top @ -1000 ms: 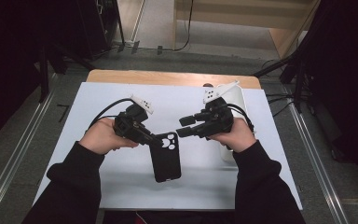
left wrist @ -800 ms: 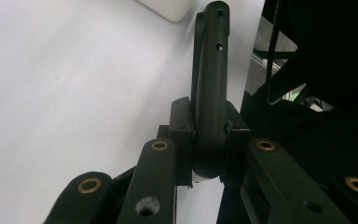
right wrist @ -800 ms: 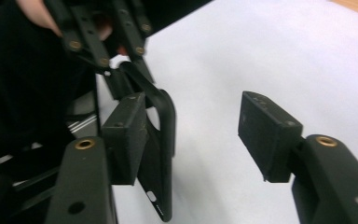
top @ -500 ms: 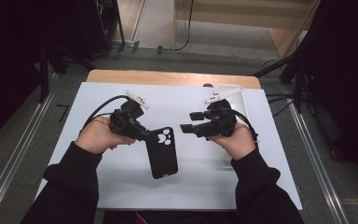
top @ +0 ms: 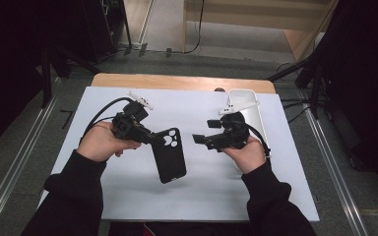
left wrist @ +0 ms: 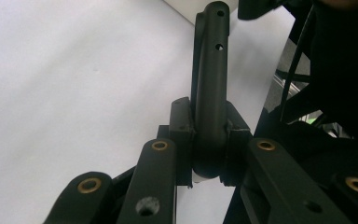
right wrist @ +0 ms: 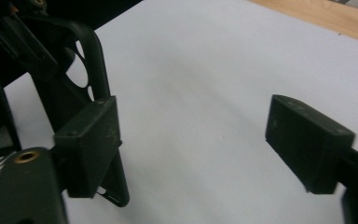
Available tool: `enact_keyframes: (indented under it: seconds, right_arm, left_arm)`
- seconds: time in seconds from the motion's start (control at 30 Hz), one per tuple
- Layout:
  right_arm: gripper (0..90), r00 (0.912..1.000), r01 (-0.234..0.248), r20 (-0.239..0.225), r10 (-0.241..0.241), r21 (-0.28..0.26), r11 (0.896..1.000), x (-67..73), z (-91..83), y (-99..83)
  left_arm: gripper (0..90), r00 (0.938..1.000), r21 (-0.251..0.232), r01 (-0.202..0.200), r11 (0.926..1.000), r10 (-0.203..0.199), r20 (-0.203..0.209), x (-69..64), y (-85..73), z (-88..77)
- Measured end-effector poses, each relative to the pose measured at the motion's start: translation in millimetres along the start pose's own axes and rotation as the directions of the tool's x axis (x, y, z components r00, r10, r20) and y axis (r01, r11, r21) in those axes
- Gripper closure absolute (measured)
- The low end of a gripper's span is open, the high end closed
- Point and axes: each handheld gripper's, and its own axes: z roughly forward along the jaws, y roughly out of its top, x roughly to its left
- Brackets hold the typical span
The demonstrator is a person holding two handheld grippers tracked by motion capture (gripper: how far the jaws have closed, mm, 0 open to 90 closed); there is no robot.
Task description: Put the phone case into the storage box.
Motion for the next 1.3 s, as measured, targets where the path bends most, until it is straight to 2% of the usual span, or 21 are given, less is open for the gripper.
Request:
enact_keyframes:
  seconds: [0.03, 0.07, 0.17, 0.43, 0.5, 0.57, 0.77, 0.9, 0.97, 1.1, 1.23, 1.3]
  right_arm:
    - [9.5, 1.0000, 0.006, 0.002, -0.006, -0.006, 1.000, -0.5, 1.3, -1.7]
    - [0.0, 0.9999, 0.012, 0.009, -0.012, -0.019, 1.000, 0.6, 3.6, -4.4]
    - [0.0, 0.9998, 0.017, -0.001, -0.017, -0.048, 0.999, 3.4, 9.5, -13.5]
    - [0.0, 0.9986, 0.000, 0.054, 0.003, -0.061, 0.998, 9.3, 16.0, -25.3]
    - [0.0, 0.9978, -0.005, 0.066, 0.009, -0.062, 0.998, 11.7, 18.2, -27.9]
    - [0.0, 0.9981, -0.005, 0.062, 0.009, -0.062, 0.998, 14.7, 21.4, -31.6]
    - [0.0, 0.9968, -0.017, 0.077, 0.021, -0.052, 0.999, 22.9, 29.6, -36.8]
    - [0.0, 0.9963, -0.016, 0.084, 0.021, -0.062, 0.998, 26.3, 31.1, -37.6]
    - [0.0, 0.9968, -0.013, 0.078, 0.019, -0.074, 0.997, 26.9, 31.9, -37.9]
    - [0.0, 0.9956, -0.016, 0.090, 0.024, -0.081, 0.997, 29.4, 33.7, -37.8]
    - [0.0, 0.9954, -0.011, 0.094, 0.019, -0.090, 0.996, 31.7, 36.2, -38.0]
    - [0.0, 0.9951, -0.011, 0.097, 0.020, -0.094, 0.995, 33.1, 37.9, -37.8]
  left_arm:
    - [78.8, 1.0000, -0.002, 0.001, 1.0000, -0.001, -0.005, 0.1, 0.0, -0.5]
    - [78.7, 1.0000, -0.001, 0.004, 1.0000, -0.004, -0.007, 0.0, 0.0, -0.9]
    - [78.7, 0.9998, -0.006, 0.010, 0.9999, -0.010, -0.016, 1.0, 0.0, -2.7]
    - [78.7, 0.9982, -0.010, 0.037, 0.9993, -0.038, -0.046, 3.8, -0.3, -1.6]
    - [78.7, 0.9966, -0.024, 0.059, 0.9980, -0.060, -0.057, 4.6, -0.1, -1.3]
    - [78.7, 0.9957, -0.027, 0.067, 0.9974, -0.069, -0.062, 5.7, 0.0, -2.0]
    - [78.6, 0.9894, -0.065, 0.115, 0.9913, -0.120, -0.082, 8.4, 0.0, -3.1]
    - [78.7, 0.9841, -0.082, 0.128, 0.9884, -0.137, -0.113, 10.3, -0.1, -4.6]
    - [78.6, 0.9794, -0.112, 0.131, 0.9851, -0.146, -0.140, 10.4, 0.3, -5.2]
    - [78.7, 0.9768, -0.134, 0.140, 0.9811, -0.159, -0.144, 11.6, 0.6, -6.1]
    - [78.6, 0.9674, -0.151, 0.161, 0.9754, -0.186, -0.172, 11.8, 1.3, -4.4]
    - [78.6, 0.9638, -0.148, 0.162, 0.9757, -0.188, -0.189, 11.2, 1.9, -2.4]
